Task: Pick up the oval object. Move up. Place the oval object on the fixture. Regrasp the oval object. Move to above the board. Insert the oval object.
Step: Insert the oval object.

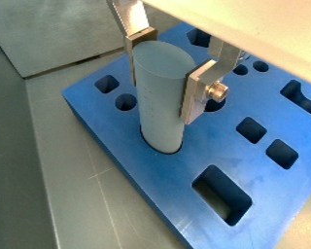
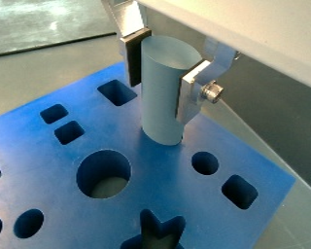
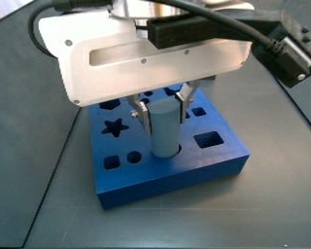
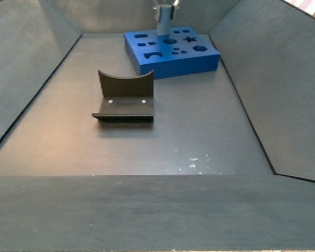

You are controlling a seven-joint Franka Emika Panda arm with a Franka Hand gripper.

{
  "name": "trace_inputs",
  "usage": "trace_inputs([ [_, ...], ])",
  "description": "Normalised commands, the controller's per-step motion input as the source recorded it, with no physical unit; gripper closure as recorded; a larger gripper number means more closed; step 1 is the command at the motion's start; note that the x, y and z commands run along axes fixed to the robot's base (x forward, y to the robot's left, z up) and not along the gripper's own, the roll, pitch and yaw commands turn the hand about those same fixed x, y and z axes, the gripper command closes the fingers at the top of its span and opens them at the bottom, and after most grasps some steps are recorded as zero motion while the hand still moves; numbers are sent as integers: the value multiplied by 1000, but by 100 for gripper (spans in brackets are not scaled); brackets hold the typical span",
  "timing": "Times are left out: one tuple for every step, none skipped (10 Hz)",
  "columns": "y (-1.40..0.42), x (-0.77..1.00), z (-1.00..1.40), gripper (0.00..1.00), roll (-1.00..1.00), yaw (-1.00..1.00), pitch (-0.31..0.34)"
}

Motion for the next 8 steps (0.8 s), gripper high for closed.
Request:
trace_inputs([
  [-166,163,-734,100,269,103,-20],
  [-149,163,-720,100,271,126,-33],
  [-126,146,-700,100,259,211,-76],
  [-149,211,-714,100,246,223,-84],
  [74,723,-771,100,109,177,0],
  [234,763,-823,100,96,160,31],
  [114,566,-860,100,187,191,0],
  [37,400,-763,100,237,217,0],
])
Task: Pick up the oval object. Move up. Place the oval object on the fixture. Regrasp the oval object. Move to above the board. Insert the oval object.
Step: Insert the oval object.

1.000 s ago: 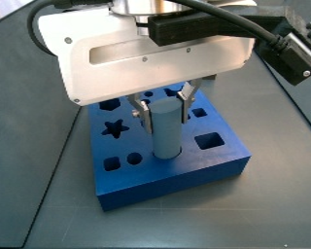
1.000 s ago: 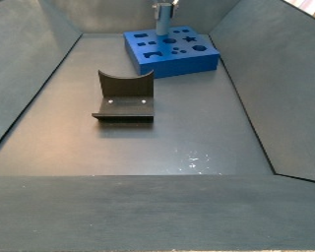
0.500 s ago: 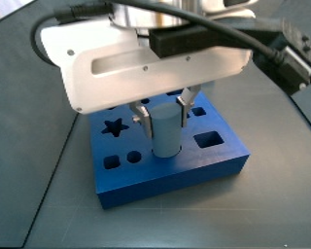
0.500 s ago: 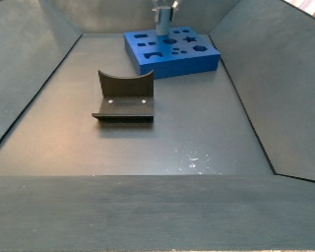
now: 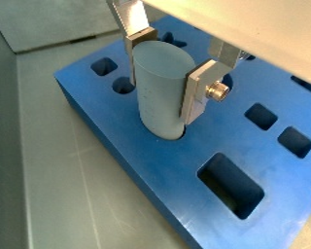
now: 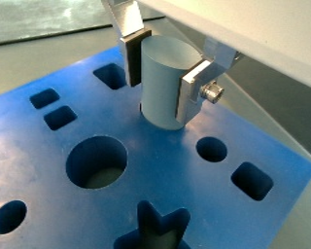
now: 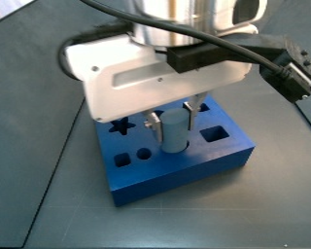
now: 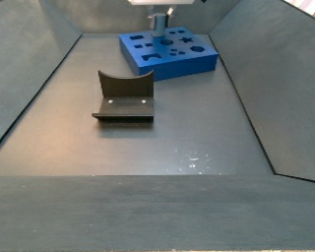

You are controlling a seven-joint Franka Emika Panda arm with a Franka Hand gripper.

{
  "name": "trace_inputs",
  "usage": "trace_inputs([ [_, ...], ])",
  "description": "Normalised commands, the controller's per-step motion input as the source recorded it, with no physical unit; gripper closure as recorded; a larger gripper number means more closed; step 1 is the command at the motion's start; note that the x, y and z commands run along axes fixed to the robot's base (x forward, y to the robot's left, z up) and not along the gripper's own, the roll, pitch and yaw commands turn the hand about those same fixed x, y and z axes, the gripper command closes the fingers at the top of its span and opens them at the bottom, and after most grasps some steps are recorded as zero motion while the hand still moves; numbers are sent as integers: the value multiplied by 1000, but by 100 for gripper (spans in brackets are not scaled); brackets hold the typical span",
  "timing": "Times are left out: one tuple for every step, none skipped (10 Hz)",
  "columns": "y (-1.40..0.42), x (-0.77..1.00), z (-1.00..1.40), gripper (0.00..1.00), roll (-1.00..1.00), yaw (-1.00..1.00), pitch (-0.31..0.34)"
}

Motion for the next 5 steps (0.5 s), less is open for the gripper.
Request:
trace_inputs([
  [9,354,-783,100,227,240,-3],
  [0,397,-860,100,190,226,-10],
  [0,406,-909,100,166,209,-6],
  [0,411,-926,100,161,206,-7],
  [-60,371,-694,100,59,183,-87],
])
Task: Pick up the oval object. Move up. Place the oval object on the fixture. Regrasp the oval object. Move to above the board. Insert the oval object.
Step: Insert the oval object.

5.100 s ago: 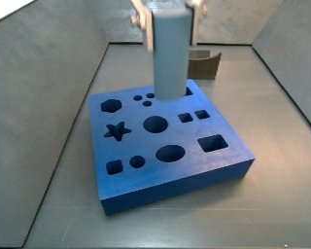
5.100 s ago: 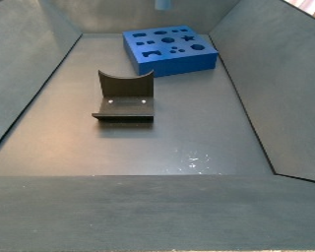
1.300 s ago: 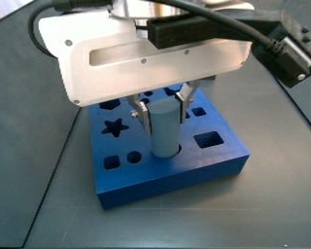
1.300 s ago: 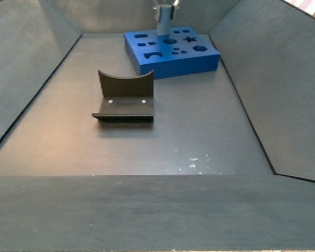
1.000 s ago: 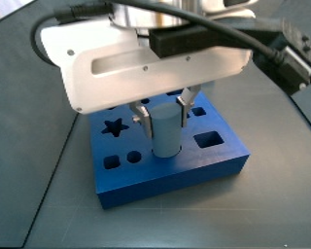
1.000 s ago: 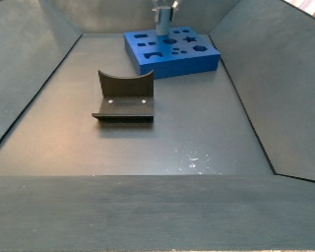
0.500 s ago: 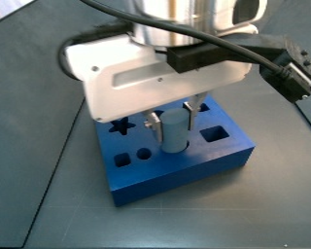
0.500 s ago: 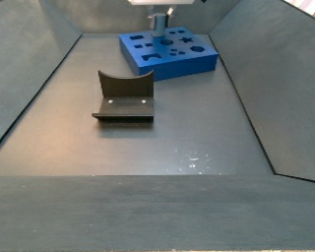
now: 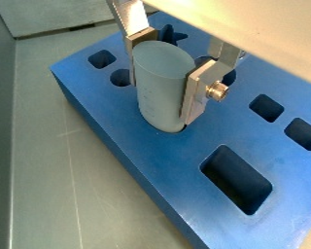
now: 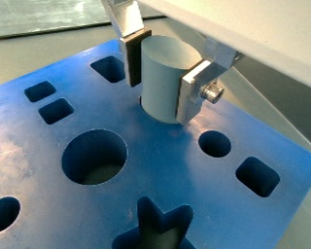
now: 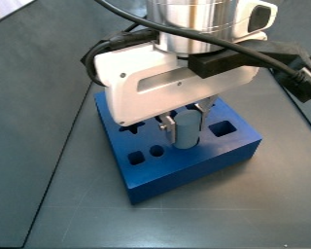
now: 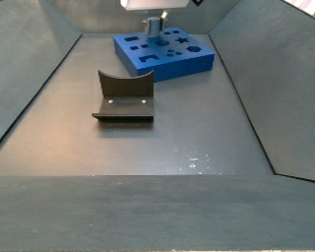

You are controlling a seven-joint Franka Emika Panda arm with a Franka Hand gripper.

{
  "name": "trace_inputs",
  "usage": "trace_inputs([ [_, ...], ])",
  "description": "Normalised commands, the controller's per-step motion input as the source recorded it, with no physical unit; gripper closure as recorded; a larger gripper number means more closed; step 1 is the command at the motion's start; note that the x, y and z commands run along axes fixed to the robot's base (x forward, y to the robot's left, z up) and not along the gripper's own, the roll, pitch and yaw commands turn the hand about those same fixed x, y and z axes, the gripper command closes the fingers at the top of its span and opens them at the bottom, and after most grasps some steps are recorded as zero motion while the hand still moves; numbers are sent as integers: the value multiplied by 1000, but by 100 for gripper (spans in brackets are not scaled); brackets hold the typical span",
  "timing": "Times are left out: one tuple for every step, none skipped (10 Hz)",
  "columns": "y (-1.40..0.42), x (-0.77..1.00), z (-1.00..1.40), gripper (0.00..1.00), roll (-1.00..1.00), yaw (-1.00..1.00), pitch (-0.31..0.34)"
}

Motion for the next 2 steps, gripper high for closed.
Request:
trace_inputs([
  [0,17,0,100,-20,0,0],
  [0,0,0,100,0,0,0],
])
